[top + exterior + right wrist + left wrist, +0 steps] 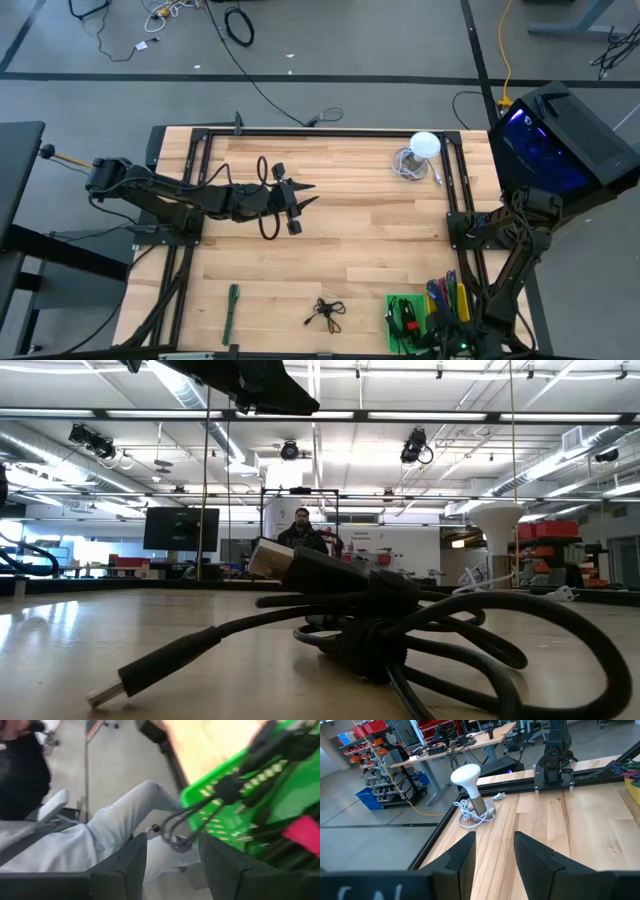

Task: Pick & Place USB Port
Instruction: Put the black charger cable into the green basket

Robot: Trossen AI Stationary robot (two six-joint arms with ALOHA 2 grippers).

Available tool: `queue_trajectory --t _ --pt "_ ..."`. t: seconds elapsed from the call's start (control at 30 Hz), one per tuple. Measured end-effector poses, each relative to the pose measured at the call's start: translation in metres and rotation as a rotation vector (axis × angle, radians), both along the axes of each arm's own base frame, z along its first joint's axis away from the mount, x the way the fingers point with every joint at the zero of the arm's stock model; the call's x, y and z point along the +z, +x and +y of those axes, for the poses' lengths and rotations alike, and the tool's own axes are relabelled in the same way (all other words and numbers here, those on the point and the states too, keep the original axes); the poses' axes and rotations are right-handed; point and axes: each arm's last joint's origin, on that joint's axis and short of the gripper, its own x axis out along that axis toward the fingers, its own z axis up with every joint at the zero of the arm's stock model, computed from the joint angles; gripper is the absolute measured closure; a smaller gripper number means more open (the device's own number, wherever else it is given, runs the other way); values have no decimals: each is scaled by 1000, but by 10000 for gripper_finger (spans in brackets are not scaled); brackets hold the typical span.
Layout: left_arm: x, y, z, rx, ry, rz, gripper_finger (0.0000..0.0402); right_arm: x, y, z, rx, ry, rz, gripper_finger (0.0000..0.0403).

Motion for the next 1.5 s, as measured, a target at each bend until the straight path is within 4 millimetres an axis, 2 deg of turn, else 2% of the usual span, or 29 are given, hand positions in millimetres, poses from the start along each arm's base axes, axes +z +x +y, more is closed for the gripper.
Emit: queue_trajectory --t 0.23,0.7,0.87,1.13,1.5 --pt "0 0 0 0 0 1 264 -3 5 -6 -49 -37 17 223" --pt "0 0 0 0 0 3 264 0 48 -20 -20 -57 9 223" --pt "-1 0 0 0 1 12 264 1 58 -24 1 -53 17 223" --pt "-4 -1 0 1 5 45 264 1 65 -28 3 -36 31 223" --pt "-4 -1 1 8 7 48 264 -6 62 -33 -16 -87 104 223"
